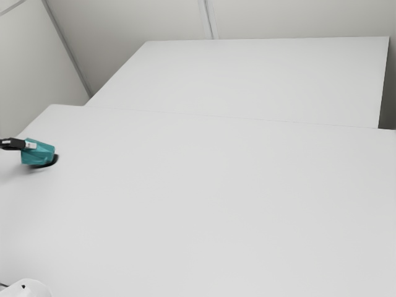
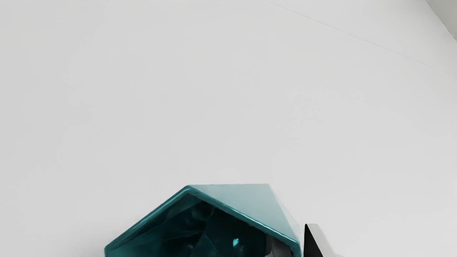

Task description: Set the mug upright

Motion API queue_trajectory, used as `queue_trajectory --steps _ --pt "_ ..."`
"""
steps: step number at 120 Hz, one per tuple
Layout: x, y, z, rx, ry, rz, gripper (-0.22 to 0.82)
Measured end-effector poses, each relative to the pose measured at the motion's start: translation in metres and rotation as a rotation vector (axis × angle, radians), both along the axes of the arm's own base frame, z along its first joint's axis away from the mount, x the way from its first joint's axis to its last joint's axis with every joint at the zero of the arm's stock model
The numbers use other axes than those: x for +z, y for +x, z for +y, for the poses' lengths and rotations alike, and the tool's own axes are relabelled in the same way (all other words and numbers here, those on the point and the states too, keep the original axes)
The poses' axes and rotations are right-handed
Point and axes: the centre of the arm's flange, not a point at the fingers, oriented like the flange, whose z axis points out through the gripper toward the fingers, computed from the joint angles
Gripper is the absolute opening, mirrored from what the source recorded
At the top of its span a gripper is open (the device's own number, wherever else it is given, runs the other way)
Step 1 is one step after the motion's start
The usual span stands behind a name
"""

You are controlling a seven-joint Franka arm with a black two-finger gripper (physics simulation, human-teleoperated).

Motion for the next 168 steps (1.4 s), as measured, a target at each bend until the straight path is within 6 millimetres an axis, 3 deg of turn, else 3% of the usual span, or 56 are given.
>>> queue_trajectory --steps 32,42,52,60,71,81,100,111,133,147,168 --pt "0.007 0.004 -0.013 -0.044 -0.071 -0.028 -0.16" --pt "0.032 0.004 -0.017 -0.065 -0.062 -0.037 -0.17" --pt "0.067 0.006 -0.036 -0.112 -0.045 -0.016 -0.18" --pt "0.099 0.016 -0.067 -0.175 -0.009 0.026 -0.18" --pt "0.154 0.035 -0.133 -0.285 0.096 0.114 -0.18" --pt "0.174 0.064 -0.189 -0.384 0.183 0.176 -0.18" --pt "0.176 0.115 -0.287 -0.480 0.401 0.362 -0.18" --pt "0.172 0.126 -0.345 -0.514 0.465 0.403 -0.18" --pt "0.161 0.131 -0.432 -0.520 0.584 0.435 -0.18" --pt "0.153 0.121 -0.468 -0.481 0.659 0.446 -0.18" --pt "0.151 0.095 -0.497 -0.384 0.755 0.446 -0.18"
